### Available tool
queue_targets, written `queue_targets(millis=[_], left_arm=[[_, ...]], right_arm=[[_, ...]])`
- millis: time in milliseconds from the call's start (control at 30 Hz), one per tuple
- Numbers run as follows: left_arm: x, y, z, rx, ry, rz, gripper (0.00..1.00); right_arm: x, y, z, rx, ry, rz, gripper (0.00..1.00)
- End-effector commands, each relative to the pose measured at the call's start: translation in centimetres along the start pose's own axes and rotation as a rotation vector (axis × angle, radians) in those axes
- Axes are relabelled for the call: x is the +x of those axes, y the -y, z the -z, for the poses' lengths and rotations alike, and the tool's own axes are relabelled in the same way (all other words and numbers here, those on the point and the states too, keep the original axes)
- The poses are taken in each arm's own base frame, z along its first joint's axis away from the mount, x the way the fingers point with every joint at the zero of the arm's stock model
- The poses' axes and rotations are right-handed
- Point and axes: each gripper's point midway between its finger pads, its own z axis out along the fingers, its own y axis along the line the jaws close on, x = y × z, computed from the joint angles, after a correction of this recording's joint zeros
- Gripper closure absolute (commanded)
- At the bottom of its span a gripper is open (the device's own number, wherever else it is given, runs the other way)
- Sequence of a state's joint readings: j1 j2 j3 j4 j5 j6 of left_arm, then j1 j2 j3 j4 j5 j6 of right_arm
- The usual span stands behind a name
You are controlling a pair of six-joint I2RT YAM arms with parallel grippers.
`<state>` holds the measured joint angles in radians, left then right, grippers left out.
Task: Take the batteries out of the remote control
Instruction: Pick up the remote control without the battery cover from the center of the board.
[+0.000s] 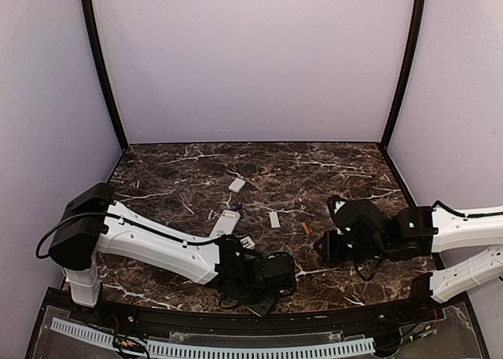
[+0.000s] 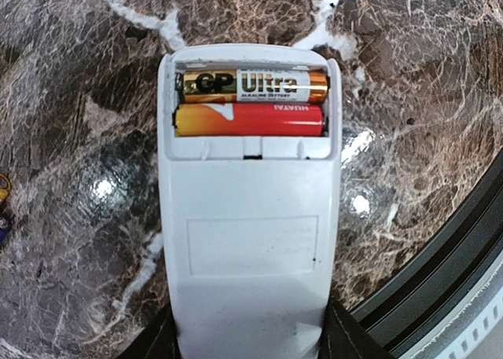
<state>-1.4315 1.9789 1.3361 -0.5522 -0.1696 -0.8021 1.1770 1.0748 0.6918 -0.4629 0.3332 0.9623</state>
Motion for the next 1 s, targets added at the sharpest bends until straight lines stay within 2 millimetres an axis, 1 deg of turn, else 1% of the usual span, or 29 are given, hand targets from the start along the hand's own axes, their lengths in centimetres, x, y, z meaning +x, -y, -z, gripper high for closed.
queue_targets(millis=[0, 33, 133, 167, 200, 233, 300, 333, 367, 400, 433, 467, 500, 633, 767, 867, 967], left_arm=[[0.3, -1.5, 0.0, -0.067, -0.017, -0.059, 0.60], [0.2, -1.5, 0.0, -0.064, -0.019, -0.072, 0.63], [-0.9, -1.6, 0.5, -0.030, -0.008, -0.117, 0.66], [-1.1, -1.3, 0.6, -0.006, -0.007, -0.132, 0.66], [-1.8, -1.3, 1.1, 0.012, 0.003, -0.159, 0.66], [-2.0, -0.8, 1.4, 0.049, -0.002, -0.173, 0.66], [-3.0, -0.3, 2.5, 0.112, 0.010, -0.215, 0.66], [-3.5, -0.4, 3.0, 0.132, 0.016, -0.246, 0.66], [-4.0, -1.0, 3.2, 0.134, 0.016, -0.248, 0.67], [-4.2, -1.1, 3.5, 0.150, 0.015, -0.281, 0.67], [-4.6, -1.9, 3.5, 0.143, 0.013, -0.281, 0.67], [-4.6, -1.9, 3.7, 0.166, 0.004, -0.311, 0.68], [-4.8, -2.6, 3.6, 0.164, -0.001, -0.311, 0.68], [-5.4, -3.2, 3.5, 0.188, 0.004, -0.390, 0.69], [-5.6, -2.6, 3.2, 0.239, 0.020, -0.473, 0.71], [-5.4, -1.6, 3.1, 0.300, 0.023, -0.530, 0.72], [-5.5, -1.3, 2.3, 0.310, 0.033, -0.582, 0.72]], right_arm=[[0.0, 0.5, 0.4, -0.001, 0.007, -0.011, 1.00], [0.0, 0.6, 0.5, -0.002, 0.010, -0.010, 1.00], [-0.1, 0.5, 0.7, -0.015, 0.009, -0.001, 1.00], [-0.2, 0.4, 0.8, -0.025, 0.007, 0.004, 1.00], [-0.2, 0.3, 0.8, -0.030, 0.003, 0.009, 1.00], [-0.3, 0.3, 0.9, -0.034, 0.000, 0.012, 1.00], [-0.5, 0.3, 1.0, -0.040, -0.004, 0.019, 1.00], [-0.6, 0.4, 1.1, -0.042, -0.004, 0.021, 1.00], [-0.7, 0.4, 1.1, -0.045, -0.004, 0.021, 1.00], [-0.9, 0.6, 1.1, -0.046, -0.006, 0.018, 1.00], [-0.9, 0.7, 1.1, -0.046, -0.009, 0.018, 1.00], [-1.0, 0.8, 1.1, -0.048, -0.011, 0.019, 1.00], [-1.2, 1.0, 1.0, -0.048, -0.013, 0.015, 1.00], [-1.9, 1.8, 0.6, -0.037, -0.021, 0.006, 1.00], [-3.1, 2.1, 0.5, -0.039, -0.011, 0.001, 1.00], [-3.8, 2.4, 0.3, -0.028, -0.010, 0.010, 1.00], [-4.5, 2.7, 0.2, -0.008, -0.018, 0.023, 1.00]])
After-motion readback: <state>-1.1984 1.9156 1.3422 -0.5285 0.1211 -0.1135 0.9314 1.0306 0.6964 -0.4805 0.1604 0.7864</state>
